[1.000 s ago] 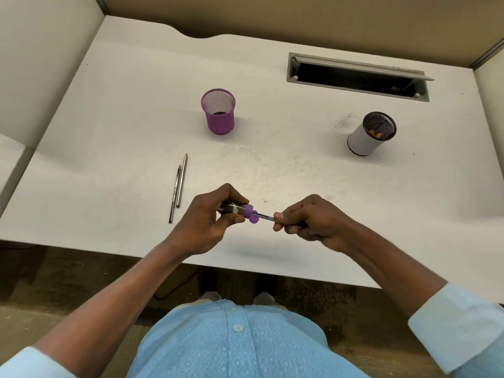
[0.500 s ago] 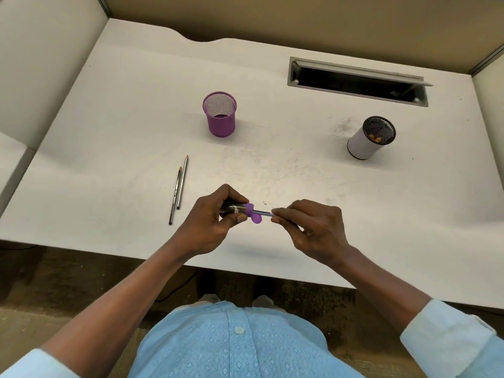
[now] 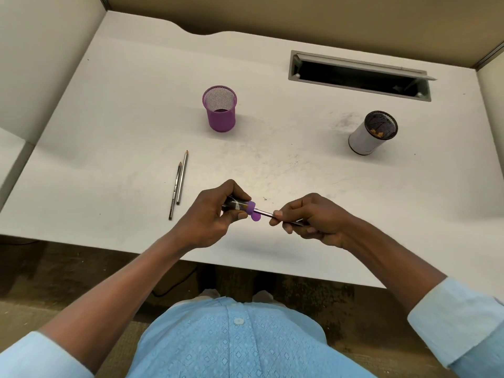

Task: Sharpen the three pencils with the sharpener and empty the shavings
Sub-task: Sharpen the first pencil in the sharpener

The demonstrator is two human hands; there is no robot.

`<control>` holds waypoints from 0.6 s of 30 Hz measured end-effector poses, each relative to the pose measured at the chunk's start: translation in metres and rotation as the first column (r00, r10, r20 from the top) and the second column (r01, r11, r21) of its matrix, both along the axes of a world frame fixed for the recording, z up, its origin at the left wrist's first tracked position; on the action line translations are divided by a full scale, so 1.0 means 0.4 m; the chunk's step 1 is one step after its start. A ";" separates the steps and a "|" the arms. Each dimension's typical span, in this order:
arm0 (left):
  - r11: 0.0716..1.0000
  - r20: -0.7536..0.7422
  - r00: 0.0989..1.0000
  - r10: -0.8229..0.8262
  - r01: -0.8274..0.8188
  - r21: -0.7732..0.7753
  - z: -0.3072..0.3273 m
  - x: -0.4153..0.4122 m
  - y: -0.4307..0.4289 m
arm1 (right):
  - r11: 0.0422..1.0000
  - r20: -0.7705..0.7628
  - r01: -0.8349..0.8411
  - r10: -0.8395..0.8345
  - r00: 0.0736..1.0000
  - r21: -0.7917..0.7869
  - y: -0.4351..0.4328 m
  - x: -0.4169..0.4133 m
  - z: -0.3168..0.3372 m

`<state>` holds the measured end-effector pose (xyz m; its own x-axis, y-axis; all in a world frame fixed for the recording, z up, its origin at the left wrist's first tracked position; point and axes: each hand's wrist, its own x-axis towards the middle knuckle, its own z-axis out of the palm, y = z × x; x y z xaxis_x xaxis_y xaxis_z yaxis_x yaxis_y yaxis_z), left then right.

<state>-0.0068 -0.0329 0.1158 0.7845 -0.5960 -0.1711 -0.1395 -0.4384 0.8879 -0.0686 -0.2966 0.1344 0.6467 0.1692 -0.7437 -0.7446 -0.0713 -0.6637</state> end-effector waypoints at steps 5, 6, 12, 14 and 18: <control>1.000 -0.033 0.999 0.013 -0.013 0.014 0.006 0.013 0.008 | 0.965 0.392 0.092 0.011 0.920 -0.244 0.019 -0.031 -0.028; 1.000 -0.042 0.999 0.016 -0.015 0.012 0.006 0.014 0.007 | 0.926 0.517 0.131 0.077 0.853 -0.354 0.021 -0.038 -0.045; 0.998 -0.084 0.995 0.058 -0.061 -0.027 0.002 0.012 -0.003 | 0.679 0.799 0.422 0.531 0.282 -0.601 0.035 -0.060 -0.101; 0.997 -0.089 0.994 0.067 -0.070 -0.032 0.002 0.012 -0.003 | 0.643 0.773 0.437 0.573 0.271 -0.630 0.029 -0.057 -0.104; 0.999 -0.029 0.999 0.046 -0.046 -0.026 0.003 0.013 0.002 | 0.843 0.698 0.217 0.233 0.678 -0.492 0.042 -0.046 -0.067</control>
